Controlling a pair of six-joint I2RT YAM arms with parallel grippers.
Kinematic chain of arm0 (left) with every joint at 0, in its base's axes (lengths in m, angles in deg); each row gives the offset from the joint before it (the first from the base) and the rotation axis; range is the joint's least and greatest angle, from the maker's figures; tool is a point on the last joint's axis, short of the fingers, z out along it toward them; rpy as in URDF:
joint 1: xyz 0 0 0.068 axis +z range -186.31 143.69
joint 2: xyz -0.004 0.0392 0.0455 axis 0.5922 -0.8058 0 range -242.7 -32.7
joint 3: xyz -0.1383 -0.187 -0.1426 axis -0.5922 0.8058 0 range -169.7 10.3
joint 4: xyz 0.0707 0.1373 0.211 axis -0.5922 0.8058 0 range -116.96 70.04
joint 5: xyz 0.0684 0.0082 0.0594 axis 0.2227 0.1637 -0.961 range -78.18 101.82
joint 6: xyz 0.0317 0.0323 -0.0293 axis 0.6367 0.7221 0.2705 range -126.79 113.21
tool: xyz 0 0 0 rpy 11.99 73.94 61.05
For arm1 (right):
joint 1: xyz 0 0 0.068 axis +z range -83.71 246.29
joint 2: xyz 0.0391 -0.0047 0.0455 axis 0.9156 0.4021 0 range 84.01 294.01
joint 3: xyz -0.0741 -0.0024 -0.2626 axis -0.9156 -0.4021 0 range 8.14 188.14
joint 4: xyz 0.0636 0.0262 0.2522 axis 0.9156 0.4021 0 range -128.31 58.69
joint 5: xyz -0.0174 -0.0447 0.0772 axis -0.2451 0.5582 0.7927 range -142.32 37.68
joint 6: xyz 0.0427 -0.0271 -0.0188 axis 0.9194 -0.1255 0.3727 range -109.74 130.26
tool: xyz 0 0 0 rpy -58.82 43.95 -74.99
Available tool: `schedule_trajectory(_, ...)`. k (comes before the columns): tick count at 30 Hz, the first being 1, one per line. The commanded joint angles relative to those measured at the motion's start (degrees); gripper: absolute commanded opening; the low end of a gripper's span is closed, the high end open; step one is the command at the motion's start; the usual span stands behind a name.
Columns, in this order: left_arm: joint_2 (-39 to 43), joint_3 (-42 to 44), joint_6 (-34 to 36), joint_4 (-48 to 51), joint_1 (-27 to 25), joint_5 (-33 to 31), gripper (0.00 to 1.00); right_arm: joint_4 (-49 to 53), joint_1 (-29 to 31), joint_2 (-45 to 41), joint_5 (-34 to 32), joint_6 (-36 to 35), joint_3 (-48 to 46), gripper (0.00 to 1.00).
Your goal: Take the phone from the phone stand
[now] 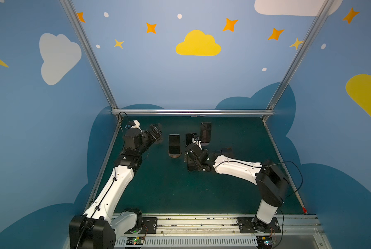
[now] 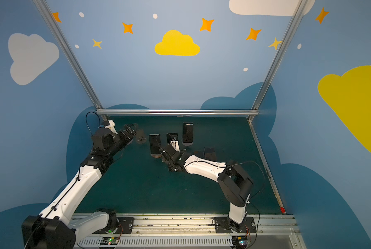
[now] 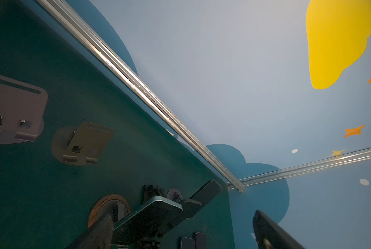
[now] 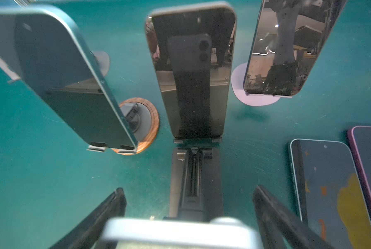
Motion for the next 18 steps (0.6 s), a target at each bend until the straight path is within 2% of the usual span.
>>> schedule_trajectory(1, -0.32, -0.91, 0.02, -1.56, -0.03, 0.41, 1.0, -1.4, -0.24, 0.45, -1.58, 0.32, 0.13, 0.92)
schedule_trajectory(10, -0.74, -0.9, -0.08, -1.78, 0.12, 0.53, 1.0, -3.29, -0.33, 1.06, 0.46, -1.3, 0.3, 0.82)
schedule_trajectory(18, -0.87, -0.86, -0.08, -2.25, 0.15, 0.58, 1.0, -3.13, -0.1, 0.58, -0.41, -2.04, -0.38, 0.79)
